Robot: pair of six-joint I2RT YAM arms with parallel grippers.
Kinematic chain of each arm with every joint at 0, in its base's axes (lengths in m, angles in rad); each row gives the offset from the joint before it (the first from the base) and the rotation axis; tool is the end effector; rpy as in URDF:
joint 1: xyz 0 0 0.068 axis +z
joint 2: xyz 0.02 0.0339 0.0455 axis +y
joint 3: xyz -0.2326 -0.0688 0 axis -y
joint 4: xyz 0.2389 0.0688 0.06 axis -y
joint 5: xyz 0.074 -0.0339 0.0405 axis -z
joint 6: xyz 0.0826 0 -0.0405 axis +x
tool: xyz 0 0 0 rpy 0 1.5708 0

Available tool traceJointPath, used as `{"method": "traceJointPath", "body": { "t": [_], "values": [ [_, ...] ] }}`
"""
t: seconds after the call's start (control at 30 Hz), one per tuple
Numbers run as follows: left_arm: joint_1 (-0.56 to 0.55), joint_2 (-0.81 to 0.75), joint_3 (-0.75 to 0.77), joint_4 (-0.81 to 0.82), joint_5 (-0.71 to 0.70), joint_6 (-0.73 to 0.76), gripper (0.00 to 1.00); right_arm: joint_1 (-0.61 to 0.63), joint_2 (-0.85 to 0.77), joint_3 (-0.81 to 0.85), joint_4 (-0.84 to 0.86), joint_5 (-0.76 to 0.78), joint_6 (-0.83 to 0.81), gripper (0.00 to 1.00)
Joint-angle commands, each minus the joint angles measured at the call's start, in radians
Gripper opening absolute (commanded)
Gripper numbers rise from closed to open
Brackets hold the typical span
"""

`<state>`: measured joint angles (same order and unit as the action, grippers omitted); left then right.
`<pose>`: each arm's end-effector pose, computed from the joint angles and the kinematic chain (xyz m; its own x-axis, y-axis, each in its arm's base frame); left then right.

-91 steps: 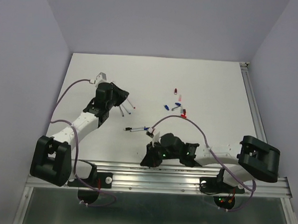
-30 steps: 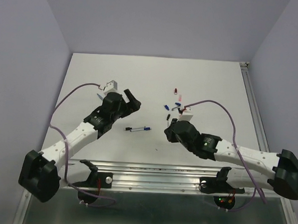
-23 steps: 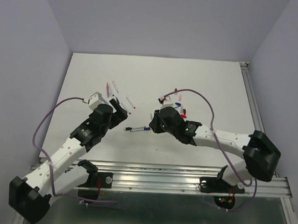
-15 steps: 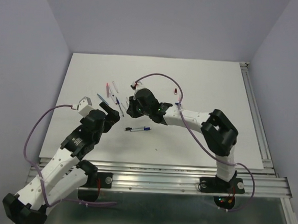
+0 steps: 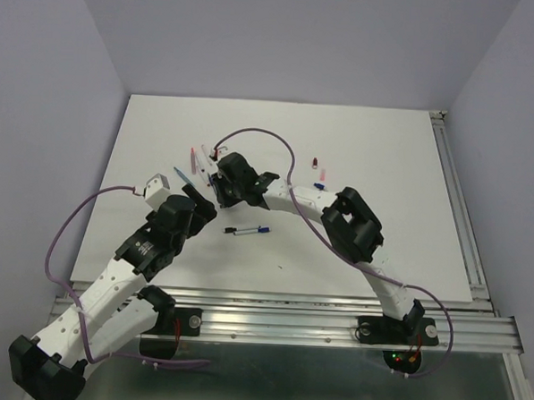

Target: Open the pen caps

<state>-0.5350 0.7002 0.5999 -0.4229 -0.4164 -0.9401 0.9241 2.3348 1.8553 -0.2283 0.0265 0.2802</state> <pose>0.2023 -0.0811 0.2244 -0.3866 -0.6294 -0.6740 -0.2499 0.7750 -0.5804 0.3268 0.4293 0.1227 -0.5938 -0.3276 -0.7349 -0.6467 0.7378 0.1936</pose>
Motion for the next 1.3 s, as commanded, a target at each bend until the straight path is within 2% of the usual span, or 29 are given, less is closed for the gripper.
{"method": "traceJointPath", "body": {
  "t": [0.0, 0.07, 0.13, 0.27, 0.37, 0.47, 0.53, 0.57, 0.6, 0.8, 0.97, 1.27],
  "values": [
    [0.003, -0.011, -0.006, 0.021, -0.013, 0.018, 0.99, -0.001, 0.018, 0.074, 0.009, 0.041, -0.021, 0.25],
    [0.001, -0.015, -0.008, 0.021, -0.012, 0.018, 0.99, -0.002, 0.026, 0.084, 0.000, 0.050, -0.018, 0.29],
    [0.003, -0.013, -0.008, 0.021, -0.010, 0.018, 0.99, -0.002, 0.026, 0.082, -0.006, 0.055, -0.018, 0.38],
    [0.003, -0.011, -0.008, 0.024, -0.005, 0.021, 0.99, -0.002, 0.006, 0.074, -0.014, 0.062, -0.016, 0.39],
    [0.003, -0.019, -0.008, 0.024, -0.001, 0.026, 0.99, -0.001, -0.025, 0.042, -0.013, 0.070, -0.021, 0.46],
    [0.001, -0.024, -0.011, 0.032, 0.005, 0.029, 0.99, -0.001, -0.097, -0.036, -0.002, 0.058, -0.036, 0.58],
    [0.001, -0.022, -0.014, 0.032, 0.008, 0.030, 0.99, -0.002, -0.178, -0.149, 0.029, 0.032, -0.053, 0.86],
    [0.001, -0.021, -0.014, 0.035, 0.008, 0.029, 0.99, -0.001, -0.205, -0.150, 0.047, 0.030, -0.058, 1.00],
    [0.003, -0.021, -0.014, 0.036, 0.010, 0.030, 0.99, -0.002, -0.238, -0.239, 0.070, 0.027, -0.073, 1.00],
    [0.001, -0.004, -0.003, 0.038, 0.014, 0.041, 0.99, -0.001, -0.406, -0.506, 0.098, -0.068, -0.202, 1.00],
    [0.003, 0.007, -0.003, 0.044, 0.021, 0.047, 0.99, -0.002, -0.434, -0.548, 0.073, -0.065, -0.268, 1.00],
    [0.003, 0.015, 0.001, 0.035, 0.011, 0.041, 0.99, -0.001, -0.368, -0.528, 0.014, -0.042, -0.251, 1.00]
  ]
}}
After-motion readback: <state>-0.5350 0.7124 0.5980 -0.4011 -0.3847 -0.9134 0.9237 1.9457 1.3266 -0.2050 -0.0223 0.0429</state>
